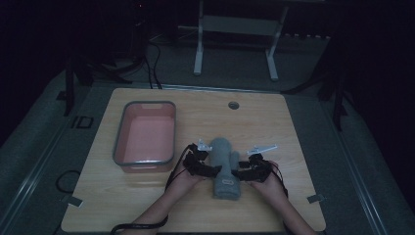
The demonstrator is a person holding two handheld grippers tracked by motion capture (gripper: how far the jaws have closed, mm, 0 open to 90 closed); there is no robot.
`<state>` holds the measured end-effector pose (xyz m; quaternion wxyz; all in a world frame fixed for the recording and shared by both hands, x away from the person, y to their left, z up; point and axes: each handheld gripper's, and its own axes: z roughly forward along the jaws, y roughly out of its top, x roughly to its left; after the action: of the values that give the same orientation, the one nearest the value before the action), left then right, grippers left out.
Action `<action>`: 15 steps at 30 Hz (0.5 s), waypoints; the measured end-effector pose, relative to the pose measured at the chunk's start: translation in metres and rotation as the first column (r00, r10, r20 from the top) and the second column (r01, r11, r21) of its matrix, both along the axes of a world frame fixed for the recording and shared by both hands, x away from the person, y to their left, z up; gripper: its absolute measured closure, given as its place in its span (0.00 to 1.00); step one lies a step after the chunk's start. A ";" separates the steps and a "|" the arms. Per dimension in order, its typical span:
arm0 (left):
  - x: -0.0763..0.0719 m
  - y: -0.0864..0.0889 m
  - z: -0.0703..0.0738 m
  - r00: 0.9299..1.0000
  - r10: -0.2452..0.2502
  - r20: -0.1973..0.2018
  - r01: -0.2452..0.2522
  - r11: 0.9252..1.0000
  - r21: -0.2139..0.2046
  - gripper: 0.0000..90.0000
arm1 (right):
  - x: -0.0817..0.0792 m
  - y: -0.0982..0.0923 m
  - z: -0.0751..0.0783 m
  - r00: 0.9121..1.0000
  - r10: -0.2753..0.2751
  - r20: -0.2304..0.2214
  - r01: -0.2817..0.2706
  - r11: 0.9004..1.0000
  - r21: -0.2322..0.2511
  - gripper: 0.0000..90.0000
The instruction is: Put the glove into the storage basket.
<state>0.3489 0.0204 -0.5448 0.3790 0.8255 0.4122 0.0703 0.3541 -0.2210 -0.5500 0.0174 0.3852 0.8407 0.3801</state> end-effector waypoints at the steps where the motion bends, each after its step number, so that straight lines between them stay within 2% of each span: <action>1: 0.002 -0.001 -0.001 1.000 -0.003 -0.004 0.003 1.000 0.001 0.21 | 0.002 0.000 -0.001 1.000 0.006 -0.013 -0.006 1.000 0.004 0.38; 2: 0.002 -0.002 -0.002 1.000 -0.005 0.001 0.005 1.000 0.009 0.21 | 0.002 0.000 0.000 1.000 0.018 -0.009 -0.018 1.000 -0.008 0.41; 3: 0.003 -0.003 -0.002 1.000 -0.009 0.002 0.009 1.000 0.022 0.21 | 0.003 0.000 0.000 1.000 0.028 -0.011 -0.028 1.000 -0.012 0.49; 6: 0.007 -0.006 -0.005 0.999 -0.012 -0.032 0.012 1.000 0.022 0.21 | 0.005 0.001 0.000 0.997 0.065 -0.043 -0.065 0.998 0.004 0.67; 8: 0.011 -0.006 -0.007 0.998 -0.014 -0.065 0.014 1.000 0.009 0.21 | 0.005 0.002 0.000 0.996 0.074 -0.052 -0.074 0.997 0.003 0.73; 11: 0.014 -0.009 -0.008 0.997 -0.031 -0.066 0.032 0.999 0.017 0.21 | 0.006 0.002 0.001 0.994 0.090 -0.055 -0.091 0.996 -0.012 0.76; 13: 0.014 -0.011 -0.009 0.998 -0.049 -0.045 0.050 0.998 0.027 0.22 | 0.007 0.003 0.002 0.994 0.097 -0.051 -0.098 0.995 -0.022 0.79; 15: 0.015 -0.012 -0.008 0.996 -0.069 -0.049 0.070 0.997 0.017 0.29 | 0.008 0.004 0.003 0.993 0.104 -0.051 -0.105 0.994 -0.029 0.80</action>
<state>0.3636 0.0083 -0.5527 0.3636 0.8442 0.3917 0.0410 0.3620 -0.2171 -0.5470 -0.0174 0.3497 0.8658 0.3575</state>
